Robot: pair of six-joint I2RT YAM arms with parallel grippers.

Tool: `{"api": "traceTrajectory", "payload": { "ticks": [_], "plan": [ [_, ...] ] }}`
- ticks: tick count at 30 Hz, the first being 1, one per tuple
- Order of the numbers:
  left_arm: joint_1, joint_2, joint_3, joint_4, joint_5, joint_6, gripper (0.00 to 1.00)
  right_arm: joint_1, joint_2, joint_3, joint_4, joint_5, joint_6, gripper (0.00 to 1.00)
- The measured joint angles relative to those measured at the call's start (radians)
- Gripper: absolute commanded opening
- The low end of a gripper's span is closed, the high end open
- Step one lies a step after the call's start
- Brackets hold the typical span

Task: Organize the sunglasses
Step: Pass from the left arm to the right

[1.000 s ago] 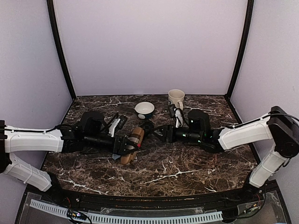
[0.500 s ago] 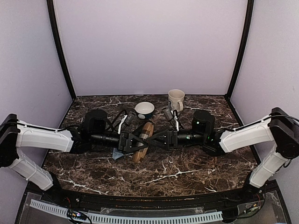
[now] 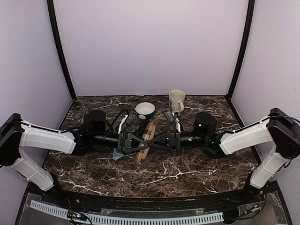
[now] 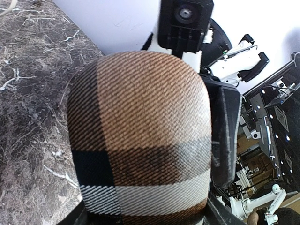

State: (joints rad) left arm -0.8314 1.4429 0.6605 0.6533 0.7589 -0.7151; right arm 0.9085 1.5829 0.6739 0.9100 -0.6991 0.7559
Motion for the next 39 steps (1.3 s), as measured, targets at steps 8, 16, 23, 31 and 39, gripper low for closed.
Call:
{"api": "traceTrajectory", "payload": {
  "ticks": [8,16,23,31,39],
  "plan": [
    [-0.005,0.032,-0.007,0.034,0.045,-0.012,0.00,-0.013,0.047,0.007,0.026,-0.015,0.026,0.82],
    [-0.011,0.037,-0.007,0.041,0.058,-0.016,0.00,-0.037,0.047,0.031,0.005,-0.016,0.009,0.78],
    [-0.011,0.040,-0.006,0.063,0.063,-0.023,0.00,-0.039,-0.005,0.037,-0.045,-0.025,-0.024,0.78],
    [-0.011,0.055,-0.003,0.110,0.076,-0.040,0.00,-0.043,-0.018,0.037,-0.051,-0.047,-0.040,0.74],
    [-0.015,0.062,-0.003,0.138,0.087,-0.056,0.00,-0.045,-0.022,0.031,-0.045,-0.067,-0.037,0.62]
  ]
}}
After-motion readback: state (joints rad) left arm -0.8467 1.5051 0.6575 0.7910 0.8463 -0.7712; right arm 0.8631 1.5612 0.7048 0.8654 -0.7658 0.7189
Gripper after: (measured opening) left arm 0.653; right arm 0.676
